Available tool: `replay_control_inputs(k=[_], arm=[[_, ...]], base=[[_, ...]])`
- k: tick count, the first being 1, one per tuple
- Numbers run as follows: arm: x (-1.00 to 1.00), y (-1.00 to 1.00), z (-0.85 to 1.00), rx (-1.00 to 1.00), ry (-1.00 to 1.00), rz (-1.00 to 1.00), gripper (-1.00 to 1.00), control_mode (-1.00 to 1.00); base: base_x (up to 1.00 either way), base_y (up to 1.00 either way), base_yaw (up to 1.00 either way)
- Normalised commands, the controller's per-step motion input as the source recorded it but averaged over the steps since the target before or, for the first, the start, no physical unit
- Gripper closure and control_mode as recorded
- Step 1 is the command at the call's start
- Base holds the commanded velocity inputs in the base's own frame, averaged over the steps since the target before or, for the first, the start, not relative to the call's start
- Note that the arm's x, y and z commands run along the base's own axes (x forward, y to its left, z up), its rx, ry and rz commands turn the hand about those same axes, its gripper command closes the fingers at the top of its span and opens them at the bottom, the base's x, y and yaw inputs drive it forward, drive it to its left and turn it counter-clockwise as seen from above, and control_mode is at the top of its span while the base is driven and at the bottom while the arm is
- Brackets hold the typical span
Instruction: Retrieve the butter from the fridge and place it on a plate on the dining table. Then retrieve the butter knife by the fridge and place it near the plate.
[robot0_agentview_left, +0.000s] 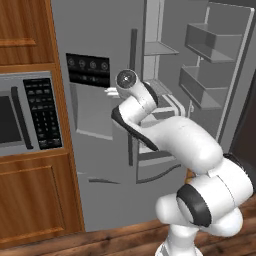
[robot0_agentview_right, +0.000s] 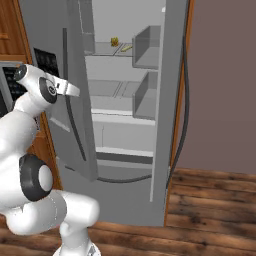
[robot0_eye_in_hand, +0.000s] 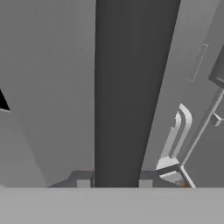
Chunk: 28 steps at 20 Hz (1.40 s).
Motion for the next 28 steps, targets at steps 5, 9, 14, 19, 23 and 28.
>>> replay_control_inputs(k=[5, 9, 14, 19, 23, 28], arm=[[-0.72, 0.75, -0.03, 0.0, 0.06, -0.04, 1.0, -1.0], [-0.65, 0.98, 0.0, 0.0, 0.06, -0.05, 1.0, -1.0], [-0.59, 1.0, 0.0, -0.02, 0.09, -0.08, 1.0, -1.0], [-0.3, 0.76, -0.06, 0.0, 0.07, -0.07, 1.0, -1.0], [-0.1, 0.29, 0.0, 0.0, 0.01, -0.07, -1.0, -1.0], [-0.09, 0.01, 0.0, 0.0, 0.0, -0.05, -1.0, -1.0]], base=[[0.0, 0.0, 0.0], [0.0, 0.0, 0.0], [0.0, 0.0, 0.0], [0.0, 0.0, 0.0], [0.0, 0.0, 0.0], [0.0, 0.0, 0.0]])
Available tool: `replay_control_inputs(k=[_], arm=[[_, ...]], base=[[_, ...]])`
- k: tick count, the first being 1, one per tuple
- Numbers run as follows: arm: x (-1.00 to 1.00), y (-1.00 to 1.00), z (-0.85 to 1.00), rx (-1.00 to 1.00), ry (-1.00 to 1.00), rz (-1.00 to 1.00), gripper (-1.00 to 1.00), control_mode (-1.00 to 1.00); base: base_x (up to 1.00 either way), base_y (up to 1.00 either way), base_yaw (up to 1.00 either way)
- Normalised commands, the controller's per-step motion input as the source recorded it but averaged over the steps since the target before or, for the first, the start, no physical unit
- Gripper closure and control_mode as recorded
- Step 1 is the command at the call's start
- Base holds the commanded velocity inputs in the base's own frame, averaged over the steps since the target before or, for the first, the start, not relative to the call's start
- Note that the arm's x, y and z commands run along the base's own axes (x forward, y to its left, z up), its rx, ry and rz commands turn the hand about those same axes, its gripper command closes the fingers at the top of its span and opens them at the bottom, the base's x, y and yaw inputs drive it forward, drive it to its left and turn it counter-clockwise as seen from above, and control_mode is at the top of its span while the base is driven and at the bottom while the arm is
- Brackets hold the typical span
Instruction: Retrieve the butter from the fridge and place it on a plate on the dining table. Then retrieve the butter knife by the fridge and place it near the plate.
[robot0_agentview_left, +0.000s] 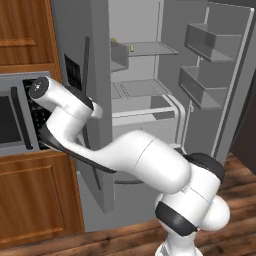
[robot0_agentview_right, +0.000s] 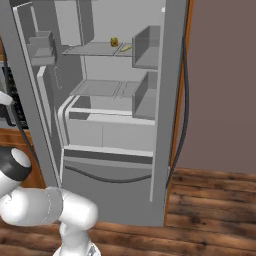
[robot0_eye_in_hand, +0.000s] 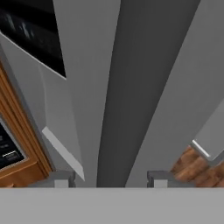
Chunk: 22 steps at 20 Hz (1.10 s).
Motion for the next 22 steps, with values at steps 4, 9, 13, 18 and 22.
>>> replay_control_inputs(k=[4, 9, 13, 18, 22], arm=[[-0.01, 0.2, 0.0, -0.02, 0.0, -0.1, -1.0, -1.0], [-0.5, 0.26, 0.0, -0.01, 0.0, -0.16, -1.0, -1.0], [-0.25, 0.37, 0.0, -0.02, 0.0, -0.17, -1.0, -1.0], [-0.93, -0.18, 0.0, 0.05, 0.01, -0.05, -1.0, -1.0], [-0.95, -0.62, 0.0, 0.2, 0.0, 0.11, -1.0, -1.0]], base=[[0.0, 0.0, 0.0], [0.0, 0.0, 0.0], [0.0, 0.0, 0.0], [0.0, 0.0, 0.0], [0.0, 0.0, 0.0]])
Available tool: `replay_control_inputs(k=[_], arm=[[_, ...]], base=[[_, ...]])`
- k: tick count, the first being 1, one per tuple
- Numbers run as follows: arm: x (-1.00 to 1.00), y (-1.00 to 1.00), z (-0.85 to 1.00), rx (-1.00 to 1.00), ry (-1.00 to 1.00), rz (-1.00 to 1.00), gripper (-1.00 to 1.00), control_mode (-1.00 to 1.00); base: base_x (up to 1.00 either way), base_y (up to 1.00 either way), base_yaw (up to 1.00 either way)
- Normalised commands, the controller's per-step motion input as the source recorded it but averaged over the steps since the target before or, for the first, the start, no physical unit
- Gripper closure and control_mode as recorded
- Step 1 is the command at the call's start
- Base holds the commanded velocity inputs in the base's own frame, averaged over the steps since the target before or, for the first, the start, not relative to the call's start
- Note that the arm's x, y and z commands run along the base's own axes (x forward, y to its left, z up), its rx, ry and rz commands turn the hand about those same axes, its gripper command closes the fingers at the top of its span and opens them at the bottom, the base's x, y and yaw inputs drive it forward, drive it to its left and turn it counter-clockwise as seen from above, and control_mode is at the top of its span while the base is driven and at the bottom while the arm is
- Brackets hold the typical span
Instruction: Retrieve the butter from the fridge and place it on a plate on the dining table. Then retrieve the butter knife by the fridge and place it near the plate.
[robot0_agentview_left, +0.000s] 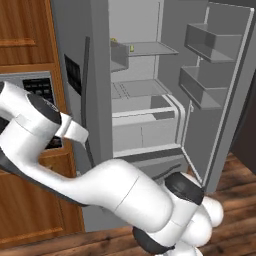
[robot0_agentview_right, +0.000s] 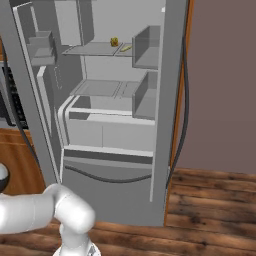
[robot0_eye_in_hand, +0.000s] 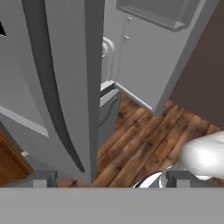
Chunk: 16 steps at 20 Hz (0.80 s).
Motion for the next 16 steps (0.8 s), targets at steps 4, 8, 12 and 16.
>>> replay_control_inputs(k=[4, 8, 12, 16], arm=[[-0.96, -0.84, 0.0, 0.25, 0.0, 0.14, -1.0, -1.0], [-0.9, -0.92, 0.0, 0.25, 0.0, 0.14, -1.0, -1.0], [-0.52, -0.97, 0.0, 0.32, 0.0, 0.18, -1.0, -1.0], [0.01, -0.99, 0.02, 0.5, 0.03, 0.15, -1.0, -1.0]], base=[[0.0, 0.0, 0.0], [0.0, 0.0, 0.0], [0.0, 0.0, 0.0], [0.0, 0.0, 0.0]])
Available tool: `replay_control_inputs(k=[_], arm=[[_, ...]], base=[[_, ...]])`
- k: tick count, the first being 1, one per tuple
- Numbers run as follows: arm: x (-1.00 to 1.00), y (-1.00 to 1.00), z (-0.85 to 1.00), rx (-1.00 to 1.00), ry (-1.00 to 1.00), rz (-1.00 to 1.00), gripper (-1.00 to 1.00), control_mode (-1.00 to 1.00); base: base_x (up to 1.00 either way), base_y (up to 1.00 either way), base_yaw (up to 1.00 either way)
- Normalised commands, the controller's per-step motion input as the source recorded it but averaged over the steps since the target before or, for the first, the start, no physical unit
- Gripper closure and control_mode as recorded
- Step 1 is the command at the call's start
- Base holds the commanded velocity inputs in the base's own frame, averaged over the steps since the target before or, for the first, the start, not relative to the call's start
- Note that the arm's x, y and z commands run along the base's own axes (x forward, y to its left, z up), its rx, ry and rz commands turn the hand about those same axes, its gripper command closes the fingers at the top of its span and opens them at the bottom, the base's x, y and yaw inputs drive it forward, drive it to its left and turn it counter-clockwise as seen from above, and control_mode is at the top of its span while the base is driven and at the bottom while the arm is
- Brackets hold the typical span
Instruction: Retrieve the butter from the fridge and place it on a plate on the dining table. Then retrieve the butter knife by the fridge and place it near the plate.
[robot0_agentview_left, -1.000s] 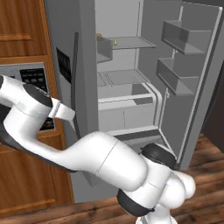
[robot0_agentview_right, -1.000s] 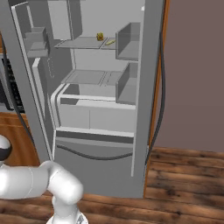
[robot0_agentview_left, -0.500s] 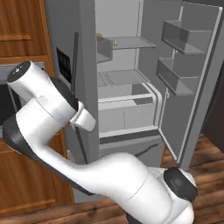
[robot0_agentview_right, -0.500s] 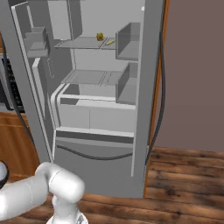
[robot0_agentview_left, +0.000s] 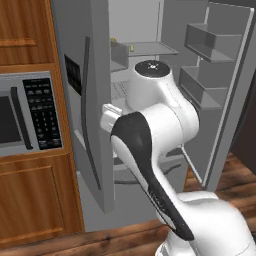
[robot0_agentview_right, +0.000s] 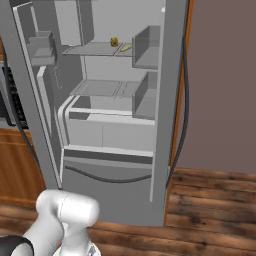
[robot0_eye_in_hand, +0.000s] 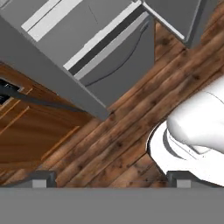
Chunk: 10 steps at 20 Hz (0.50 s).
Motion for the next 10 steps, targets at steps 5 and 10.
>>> replay_control_inputs(k=[5, 10], arm=[[0.06, -0.73, 0.0, 0.48, 0.01, 0.11, -1.0, -1.0], [0.35, -0.31, -0.03, 0.33, 0.0, 0.02, -1.0, -1.0]], base=[[0.0, 0.0, 0.0], [0.0, 0.0, 0.0]])
